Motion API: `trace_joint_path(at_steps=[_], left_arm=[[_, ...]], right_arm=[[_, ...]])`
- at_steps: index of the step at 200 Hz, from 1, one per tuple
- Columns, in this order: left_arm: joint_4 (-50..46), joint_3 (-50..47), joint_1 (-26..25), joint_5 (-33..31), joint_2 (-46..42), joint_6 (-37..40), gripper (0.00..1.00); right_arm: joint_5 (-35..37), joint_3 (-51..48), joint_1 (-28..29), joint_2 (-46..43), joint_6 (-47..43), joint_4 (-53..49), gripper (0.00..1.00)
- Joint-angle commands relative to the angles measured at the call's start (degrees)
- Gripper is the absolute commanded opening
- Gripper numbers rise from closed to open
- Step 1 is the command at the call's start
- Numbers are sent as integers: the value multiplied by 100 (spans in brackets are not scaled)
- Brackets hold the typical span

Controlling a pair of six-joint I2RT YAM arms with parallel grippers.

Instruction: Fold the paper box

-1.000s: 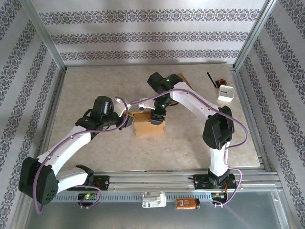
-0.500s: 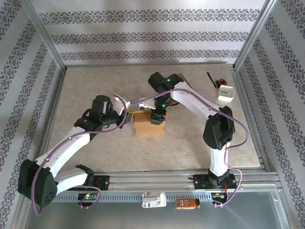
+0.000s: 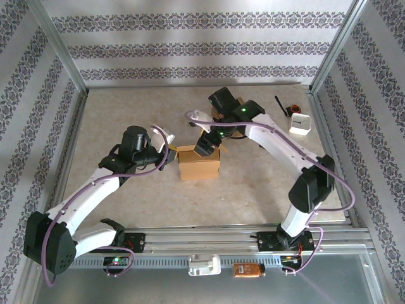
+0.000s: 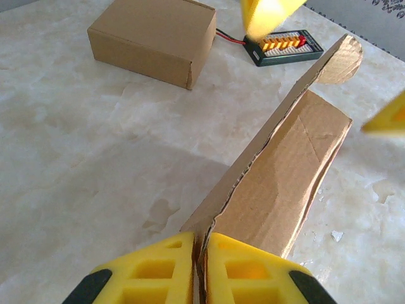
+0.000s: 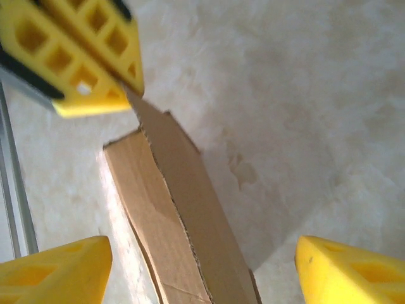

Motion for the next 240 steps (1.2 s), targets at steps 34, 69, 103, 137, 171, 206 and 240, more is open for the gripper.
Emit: trace_joint_path(at_steps=[34, 69, 103, 137, 171, 206, 240], left_arm=[[151, 168, -137, 102, -9, -11, 11], [158, 181, -181, 117, -9, 30, 12], [112, 189, -187, 94, -28, 60, 12], [88, 180, -190, 56, -84, 24, 12], [66, 174, -186, 32, -117, 6, 12], [132, 162, -194, -13, -89, -89, 12], [415, 87, -223, -87, 109, -617, 12]], right_arm=[[643, -2047, -553, -1733, 2674, 1873, 73], [595, -3133, -727, -2404, 2637, 2286, 68], [618, -3410, -808, -2501, 2600, 2344, 54], [603, -3485, -818, -2436, 2562, 2431, 39], [452, -3468, -826, -2362, 2627, 2431, 18], [378, -3462, -831, -2361, 2870, 2467, 11], [457, -3520, -805, -2366, 3797, 2673, 12]])
